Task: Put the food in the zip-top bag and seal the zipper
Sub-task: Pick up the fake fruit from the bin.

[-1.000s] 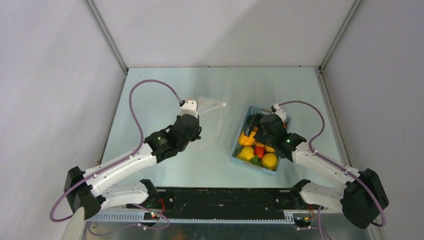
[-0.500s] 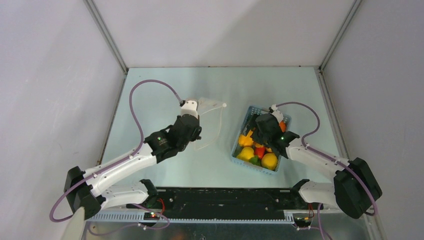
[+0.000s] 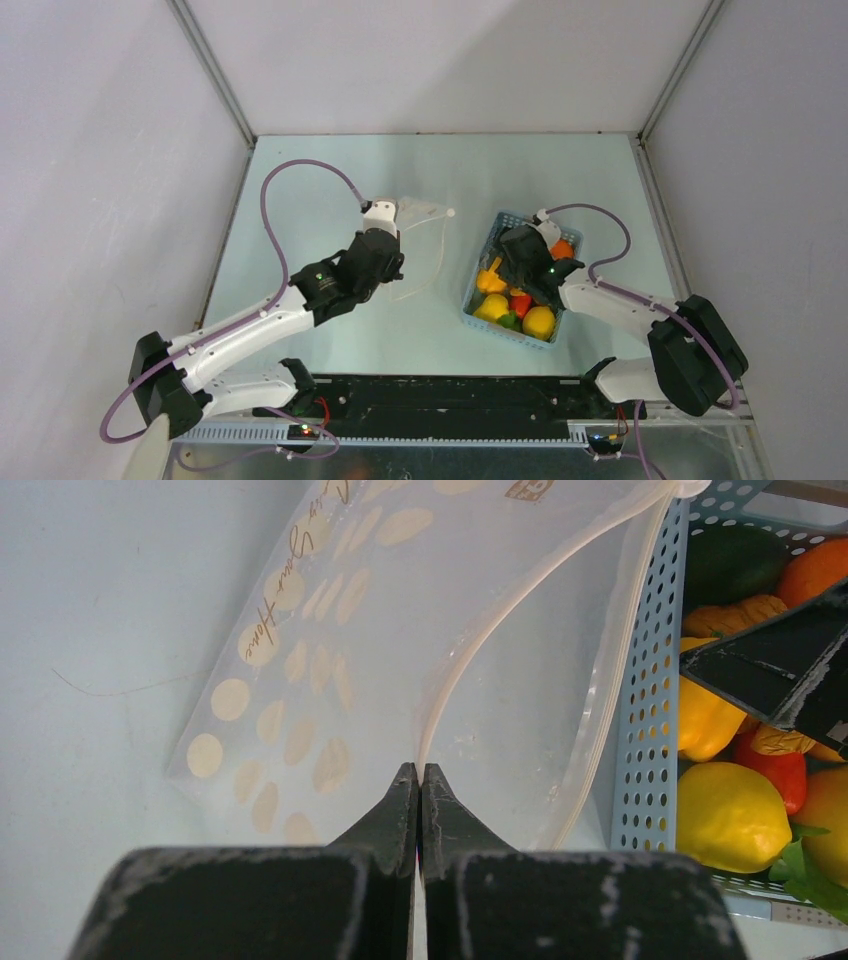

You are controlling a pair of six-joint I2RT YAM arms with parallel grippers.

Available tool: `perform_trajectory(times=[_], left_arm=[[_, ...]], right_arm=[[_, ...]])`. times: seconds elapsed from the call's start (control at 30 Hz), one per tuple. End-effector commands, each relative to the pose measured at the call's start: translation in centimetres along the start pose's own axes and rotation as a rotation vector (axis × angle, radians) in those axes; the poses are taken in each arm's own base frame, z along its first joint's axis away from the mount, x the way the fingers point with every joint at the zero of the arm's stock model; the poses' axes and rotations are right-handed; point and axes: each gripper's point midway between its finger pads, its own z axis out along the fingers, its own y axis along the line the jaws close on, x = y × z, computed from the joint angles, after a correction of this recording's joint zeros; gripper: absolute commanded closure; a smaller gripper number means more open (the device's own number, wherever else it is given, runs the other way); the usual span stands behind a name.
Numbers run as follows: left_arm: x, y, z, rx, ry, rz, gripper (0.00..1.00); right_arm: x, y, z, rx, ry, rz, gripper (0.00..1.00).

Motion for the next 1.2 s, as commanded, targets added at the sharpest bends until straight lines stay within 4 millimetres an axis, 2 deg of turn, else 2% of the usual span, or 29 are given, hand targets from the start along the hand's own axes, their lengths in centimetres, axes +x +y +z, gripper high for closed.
perform_trajectory(times=[0.0, 0.33, 0.47, 0.57, 0.73, 0.77, 0.97, 1.17], left_arm=[[-2.0, -0.8, -0.4, 0.022, -0.046, -0.036, 1.0], [-2.0, -0.9, -0.4, 0.027, -0.046, -0.037, 1.0], [-2.1, -0.9, -0.4, 0.028, -0.047, -0.04, 1.0], [-2.1, -1.0, -0.4, 0.032, -0.047, -0.044, 1.0], [-2.2, -1.1, -0.5, 0.039, -0.048, -0.049, 1.0], [-2.2, -1.1, -0.5, 0.04, -0.047, -0.048, 1.0], [-2.4, -1.2, -0.7, 0.047, -0.051, -0.053, 1.0], [-2.5, -1.5, -0.7, 0.064, -0.051, -0.057, 1.0]], right_arm=[[0.7, -2.1, 0.7, 0.116, 0.003, -0.03, 0.09], [1.2, -3.5, 1.0, 0.188, -0.002, -0.058, 0.19], [1.5, -3.6, 1.2, 0.189, 0.01, -0.072, 0.29], [1.5, -3.6, 0.9, 0.191, 0.003, -0.081, 0.4], [-0.1, -2.9, -0.7, 0.165, -0.068, -0.087, 0.61], [-0.4, -2.9, -1.0, 0.166, -0.075, -0.09, 0.63], [-3.1, -1.5, -4.0, 0.095, -0.187, -0.099, 0.67], [-5.9, 0.3, -8.0, -0.018, -0.303, -0.104, 0.69]])
